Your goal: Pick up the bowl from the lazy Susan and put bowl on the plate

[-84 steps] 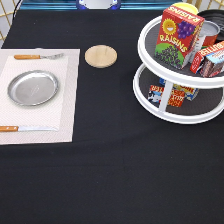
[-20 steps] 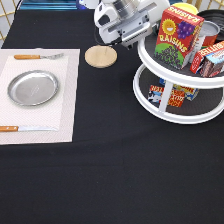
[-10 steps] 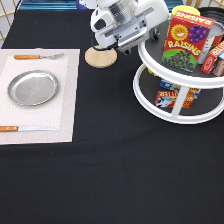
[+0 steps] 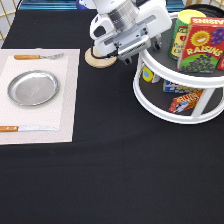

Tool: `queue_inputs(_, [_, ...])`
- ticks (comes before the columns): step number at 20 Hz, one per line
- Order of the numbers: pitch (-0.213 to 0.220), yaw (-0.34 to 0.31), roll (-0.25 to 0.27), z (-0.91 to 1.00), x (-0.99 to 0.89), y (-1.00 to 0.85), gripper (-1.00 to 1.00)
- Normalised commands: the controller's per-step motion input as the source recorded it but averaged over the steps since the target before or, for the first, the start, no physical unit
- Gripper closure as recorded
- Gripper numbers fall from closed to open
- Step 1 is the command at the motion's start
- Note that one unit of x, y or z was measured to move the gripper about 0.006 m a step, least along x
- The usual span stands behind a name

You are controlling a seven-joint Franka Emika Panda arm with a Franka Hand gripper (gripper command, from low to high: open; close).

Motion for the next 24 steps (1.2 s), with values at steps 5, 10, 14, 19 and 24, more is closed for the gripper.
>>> queue_inputs(5, [-0.019, 0.038, -0.026, 0.47, 0.28, 0.0, -1.0])
queue_inputs(10, [-0.032, -0.031, -0.104, 0.89, -0.43, 0.11, -1.0])
queue_inputs(14, [-0.074, -0.046, -0.147, 0.67, -0.77, 0.15, -1.0])
queue_inputs(19, [-0.052, -0.019, -0.17, 0.26, -0.87, 0.19, -1.0])
queue_inputs(24, [-0.021, -0.027, -0.133, 0.01, -0.9, 0.14, -1.0])
